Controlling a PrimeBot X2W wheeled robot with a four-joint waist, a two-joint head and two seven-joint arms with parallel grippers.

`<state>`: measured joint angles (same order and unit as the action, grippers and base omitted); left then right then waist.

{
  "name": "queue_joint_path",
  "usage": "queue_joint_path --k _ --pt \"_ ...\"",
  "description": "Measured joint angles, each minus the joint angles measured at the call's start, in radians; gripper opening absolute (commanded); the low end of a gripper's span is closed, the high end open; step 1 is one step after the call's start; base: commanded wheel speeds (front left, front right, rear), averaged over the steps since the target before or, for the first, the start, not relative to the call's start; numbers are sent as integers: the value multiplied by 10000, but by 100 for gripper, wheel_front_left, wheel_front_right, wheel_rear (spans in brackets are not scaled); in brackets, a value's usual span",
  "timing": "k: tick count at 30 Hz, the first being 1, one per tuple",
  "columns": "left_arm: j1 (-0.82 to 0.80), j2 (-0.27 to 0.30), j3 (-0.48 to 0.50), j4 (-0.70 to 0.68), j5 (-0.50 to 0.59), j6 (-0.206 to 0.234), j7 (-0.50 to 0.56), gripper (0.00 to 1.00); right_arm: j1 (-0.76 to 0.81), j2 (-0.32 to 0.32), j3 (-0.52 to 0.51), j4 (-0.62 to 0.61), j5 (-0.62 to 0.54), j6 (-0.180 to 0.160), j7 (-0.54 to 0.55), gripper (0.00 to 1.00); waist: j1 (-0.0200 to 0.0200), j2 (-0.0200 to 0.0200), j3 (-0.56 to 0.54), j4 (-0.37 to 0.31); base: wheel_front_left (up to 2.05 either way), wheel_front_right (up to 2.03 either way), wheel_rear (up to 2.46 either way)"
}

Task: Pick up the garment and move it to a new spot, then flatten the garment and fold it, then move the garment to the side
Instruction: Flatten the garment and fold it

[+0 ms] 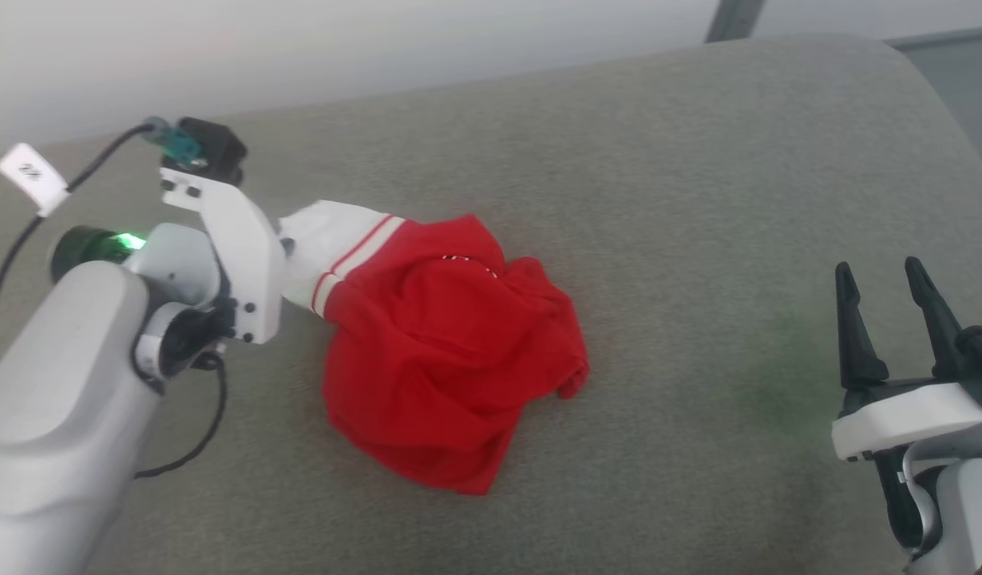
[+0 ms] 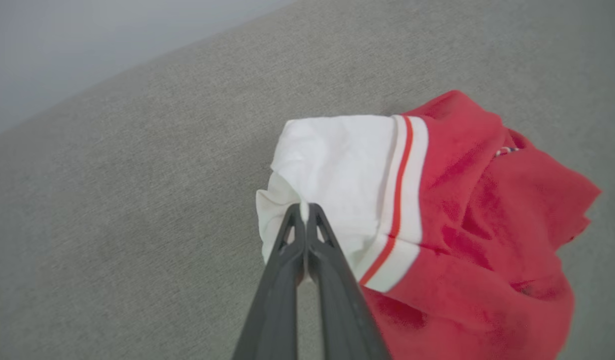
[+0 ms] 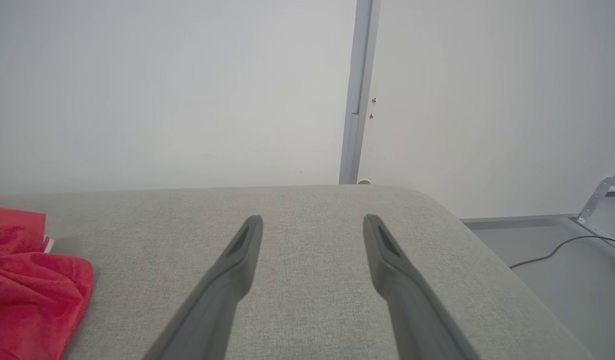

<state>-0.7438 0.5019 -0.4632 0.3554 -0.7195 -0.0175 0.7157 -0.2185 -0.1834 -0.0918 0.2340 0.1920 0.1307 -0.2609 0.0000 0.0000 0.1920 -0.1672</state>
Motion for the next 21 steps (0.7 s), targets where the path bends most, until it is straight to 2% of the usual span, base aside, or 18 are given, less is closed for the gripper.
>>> queue_joint_path --k 5,15,21 --pt "692 663 253 -792 25 577 263 0 60 -17 -73 -46 -81 0 -2 100 0 0 -61 445 0 0 0" --pt "3144 1850 988 -1845 -167 2048 662 0 89 -19 -96 -67 -92 0 -2 100 0 0 -93 1044 0 0 0" --pt "3941 1559 1043 -1611 -485 2155 426 0 72 -35 -25 -17 -71 0 -2 100 0 0 -35 1102 0 0 0"
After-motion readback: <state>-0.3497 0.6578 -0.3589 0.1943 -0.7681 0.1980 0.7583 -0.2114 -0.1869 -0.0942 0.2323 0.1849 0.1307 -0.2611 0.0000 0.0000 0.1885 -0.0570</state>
